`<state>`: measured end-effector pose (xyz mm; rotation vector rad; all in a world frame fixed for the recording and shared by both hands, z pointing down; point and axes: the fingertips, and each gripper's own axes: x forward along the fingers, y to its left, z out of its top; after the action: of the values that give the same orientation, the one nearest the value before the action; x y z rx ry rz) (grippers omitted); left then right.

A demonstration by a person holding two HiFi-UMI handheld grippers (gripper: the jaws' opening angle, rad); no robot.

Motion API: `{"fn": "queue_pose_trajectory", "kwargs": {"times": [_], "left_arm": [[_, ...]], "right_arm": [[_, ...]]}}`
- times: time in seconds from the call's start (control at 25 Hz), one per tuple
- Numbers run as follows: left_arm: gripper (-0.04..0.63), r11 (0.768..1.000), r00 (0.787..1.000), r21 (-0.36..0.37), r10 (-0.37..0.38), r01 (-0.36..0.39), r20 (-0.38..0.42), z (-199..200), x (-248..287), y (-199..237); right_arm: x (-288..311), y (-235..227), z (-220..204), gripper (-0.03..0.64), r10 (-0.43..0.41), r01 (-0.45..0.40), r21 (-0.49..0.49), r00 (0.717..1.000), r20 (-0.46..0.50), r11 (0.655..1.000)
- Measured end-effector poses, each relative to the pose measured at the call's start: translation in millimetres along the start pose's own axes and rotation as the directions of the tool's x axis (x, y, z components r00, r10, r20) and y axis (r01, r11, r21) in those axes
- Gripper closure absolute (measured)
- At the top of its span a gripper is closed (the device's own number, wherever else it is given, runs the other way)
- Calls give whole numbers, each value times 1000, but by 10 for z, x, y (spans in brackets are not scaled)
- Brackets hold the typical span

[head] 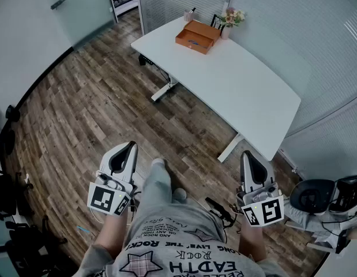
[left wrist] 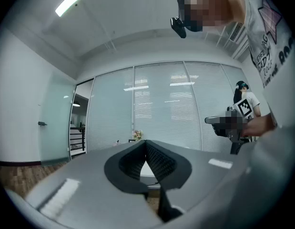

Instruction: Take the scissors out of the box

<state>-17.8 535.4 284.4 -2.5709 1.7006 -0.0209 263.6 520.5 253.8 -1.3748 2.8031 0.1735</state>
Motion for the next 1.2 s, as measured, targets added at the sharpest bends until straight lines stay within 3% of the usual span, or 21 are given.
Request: {"fn": "queue_pose_trajectory", "kwargs": {"times": [0.8, 1.2], "left_arm": [[586, 1000, 1000, 11, 7, -7, -9, -34, 1, -36], [586, 1000, 1000, 0, -7, 7, -2, -68, 336, 142]], "right_arm": [[-97, -23, 46, 603, 8, -10, 44, 999, 49, 999], [167, -194, 15, 603, 3, -4, 34, 999, 34, 999]]}}
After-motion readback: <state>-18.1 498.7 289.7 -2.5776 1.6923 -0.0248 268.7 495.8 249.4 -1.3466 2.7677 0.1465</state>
